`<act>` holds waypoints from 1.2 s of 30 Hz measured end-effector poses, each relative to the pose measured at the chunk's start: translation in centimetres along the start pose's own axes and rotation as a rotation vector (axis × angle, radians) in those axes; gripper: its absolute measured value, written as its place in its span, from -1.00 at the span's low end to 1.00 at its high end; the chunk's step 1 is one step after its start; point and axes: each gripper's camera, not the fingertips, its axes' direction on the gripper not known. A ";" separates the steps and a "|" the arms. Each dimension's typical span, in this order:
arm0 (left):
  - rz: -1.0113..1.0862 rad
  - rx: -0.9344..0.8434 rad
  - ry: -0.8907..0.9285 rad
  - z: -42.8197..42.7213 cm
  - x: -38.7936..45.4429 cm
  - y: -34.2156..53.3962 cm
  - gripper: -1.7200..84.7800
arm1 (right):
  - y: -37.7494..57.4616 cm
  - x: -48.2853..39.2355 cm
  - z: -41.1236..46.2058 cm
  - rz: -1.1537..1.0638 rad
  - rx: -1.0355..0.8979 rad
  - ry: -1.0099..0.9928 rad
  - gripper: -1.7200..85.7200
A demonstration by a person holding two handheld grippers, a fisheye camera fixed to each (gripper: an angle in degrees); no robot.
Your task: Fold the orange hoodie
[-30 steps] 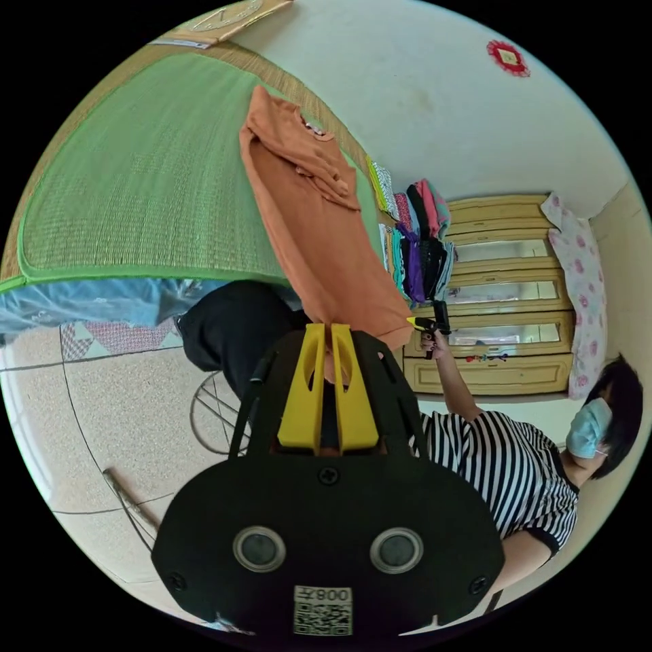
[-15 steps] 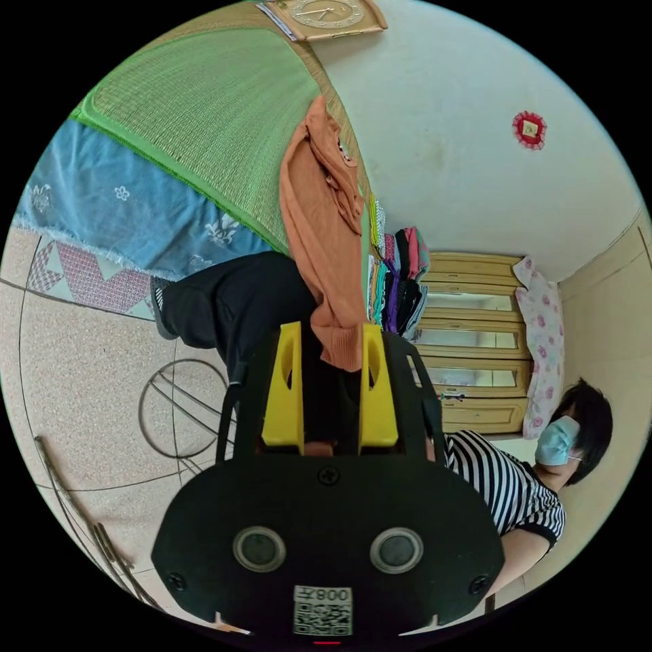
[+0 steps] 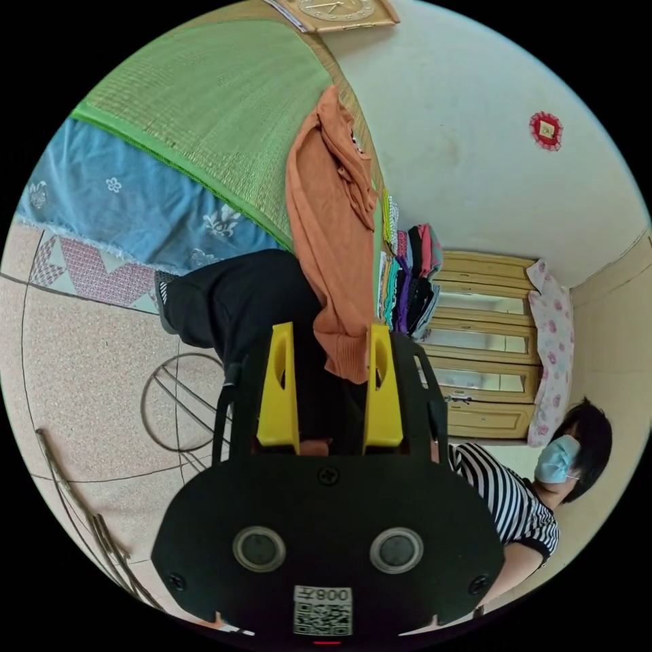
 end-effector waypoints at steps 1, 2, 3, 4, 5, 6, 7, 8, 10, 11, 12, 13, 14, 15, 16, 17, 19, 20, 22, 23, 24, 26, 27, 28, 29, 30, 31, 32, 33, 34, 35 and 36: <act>0.000 -0.020 0.008 0.4 0.2 0.1 -0.62 | 0.3 0.5 0.0 0.002 0.008 -0.006 -0.71; -0.002 -0.035 0.002 0.8 0.4 0.2 -0.62 | 0.5 1.0 0.1 0.005 0.010 -0.018 -0.71; -0.001 -0.039 -0.004 1.0 0.6 0.2 -0.63 | 0.6 1.3 0.2 0.007 0.012 -0.022 -0.71; 0.000 -0.036 -0.013 1.1 0.9 0.4 -0.63 | 0.8 1.7 0.5 0.008 0.007 -0.024 -0.70; -0.002 -0.034 -0.012 1.0 1.1 0.6 -0.63 | 0.9 2.0 0.9 0.007 -0.002 -0.014 -0.70; -0.002 -0.036 -0.009 1.0 1.2 0.7 -0.64 | 0.9 2.2 1.2 0.006 -0.007 -0.005 -0.70; -0.002 -0.036 -0.004 0.8 1.4 1.0 -0.65 | 1.0 2.6 1.6 0.004 -0.014 0.003 -0.70; 0.002 -0.034 -0.004 0.7 1.7 1.3 -0.66 | 1.1 3.0 1.9 0.004 -0.011 -0.017 -0.71; 0.009 -0.036 0.015 0.7 2.2 1.6 -0.69 | 1.1 3.4 2.2 0.001 0.004 -0.050 -0.72; 0.005 -0.036 0.011 0.7 2.5 1.7 -0.70 | 1.1 3.5 2.4 -0.007 0.005 -0.043 -0.73; 0.005 -0.038 0.003 0.8 2.7 1.8 -0.71 | 1.0 3.6 2.5 -0.011 0.001 -0.036 -0.74; 0.007 -0.048 -0.014 0.9 3.1 2.0 -0.73 | 0.9 3.7 2.7 -0.015 -0.012 -0.028 -0.76; 0.010 -0.053 -0.028 0.9 3.5 2.1 -0.75 | 0.7 3.8 2.8 -0.017 -0.021 -0.028 -0.78; 0.013 -0.053 -0.031 0.9 3.7 2.3 -0.76 | 0.7 3.7 2.7 -0.024 -0.019 -0.029 -0.79; 0.023 -0.050 -0.028 0.7 4.2 2.5 -0.78 | 0.8 3.7 2.3 -0.039 -0.011 -0.038 -0.80; 0.032 -0.039 -0.018 0.4 4.6 2.8 -0.79 | 0.7 3.6 2.0 -0.051 -0.012 -0.055 -0.81; 0.045 -0.026 0.005 -0.2 5.3 3.4 -0.80 | 0.7 3.1 1.4 -0.080 -0.015 -0.076 -0.83; 0.052 -0.016 0.017 -0.6 5.7 3.8 -0.81 | 0.8 2.5 1.0 -0.107 -0.015 -0.076 -0.84; 0.072 0.006 0.041 -1.5 6.6 4.4 -0.82 | 0.8 1.3 0.4 -0.151 -0.021 -0.070 -0.85; 0.084 0.028 0.071 -2.1 7.1 4.9 -0.83 | 0.8 0.4 0.0 -0.183 -0.026 -0.070 -0.86; 0.089 0.040 0.087 -2.5 7.4 5.1 -0.83 | 0.8 -0.1 -0.2 -0.202 -0.028 -0.073 -0.87; 0.116 0.085 0.141 -4.1 8.6 6.1 -0.83 | 1.0 -2.0 -1.2 -0.269 -0.019 -0.080 -0.88; 0.123 0.095 0.153 -4.5 8.9 6.4 -0.83 | 1.1 -2.5 -1.5 -0.284 -0.014 -0.086 -0.89; 0.138 0.112 0.173 -5.3 9.6 6.8 -0.84 | 1.2 -3.4 -2.2 -0.317 -0.005 -0.101 -0.89; 0.157 0.130 0.193 -6.1 10.4 7.4 -0.84 | 1.3 -4.3 -2.9 -0.348 0.001 -0.112 -0.90; 0.167 0.138 0.203 -6.5 10.8 7.6 -0.84 | 1.4 -4.7 -3.2 -0.364 0.004 -0.115 -0.90; 0.188 0.152 0.221 -7.2 11.5 8.2 -0.84 | 1.7 -5.6 -3.9 -0.395 0.009 -0.121 -0.91; 0.209 0.163 0.237 -7.9 12.3 8.8 -0.84 | 2.0 -6.4 -4.5 -0.424 0.012 -0.126 -0.91; 0.219 0.168 0.245 -8.3 12.7 9.0 -0.84 | 2.2 -6.8 -4.9 -0.438 0.014 -0.128 -0.91; 0.237 0.176 0.259 -8.9 13.4 9.7 -0.84 | 2.6 -7.5 -5.6 -0.466 0.016 -0.134 -0.91; 0.253 0.185 0.273 -9.5 14.1 10.3 -0.84 | 3.1 -8.1 -6.2 -0.490 0.016 -0.141 -0.92; 0.259 0.189 0.280 -9.8 14.4 10.6 -0.84 | 3.3 -8.4 -6.5 -0.501 0.015 -0.145 -0.92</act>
